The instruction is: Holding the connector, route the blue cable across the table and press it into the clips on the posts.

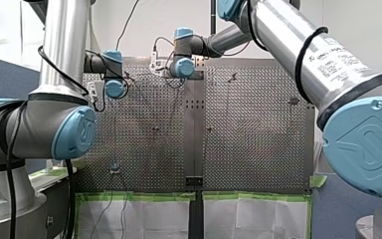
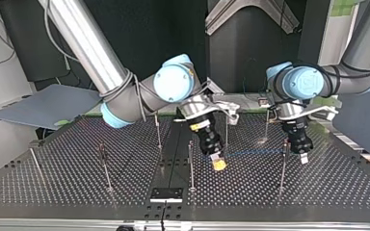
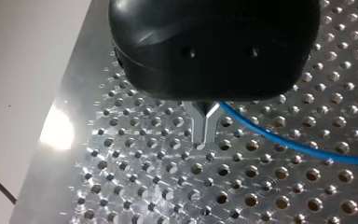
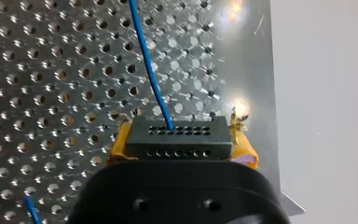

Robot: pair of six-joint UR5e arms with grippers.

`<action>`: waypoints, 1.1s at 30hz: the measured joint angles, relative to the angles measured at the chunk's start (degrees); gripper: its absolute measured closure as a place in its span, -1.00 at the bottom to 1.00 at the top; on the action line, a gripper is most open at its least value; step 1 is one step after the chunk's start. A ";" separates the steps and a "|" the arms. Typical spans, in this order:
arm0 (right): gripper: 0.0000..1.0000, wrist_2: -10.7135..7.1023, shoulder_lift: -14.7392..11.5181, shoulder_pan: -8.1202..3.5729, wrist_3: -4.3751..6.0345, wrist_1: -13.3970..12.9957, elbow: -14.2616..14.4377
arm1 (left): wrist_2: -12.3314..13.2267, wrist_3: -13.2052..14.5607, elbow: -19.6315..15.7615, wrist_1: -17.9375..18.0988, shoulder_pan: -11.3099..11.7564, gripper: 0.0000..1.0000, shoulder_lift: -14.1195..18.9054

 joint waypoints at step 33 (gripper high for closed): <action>1.00 1.55 0.53 0.48 0.09 2.32 0.57 | -0.42 -13.27 -0.75 -10.27 0.61 -1.00 3.13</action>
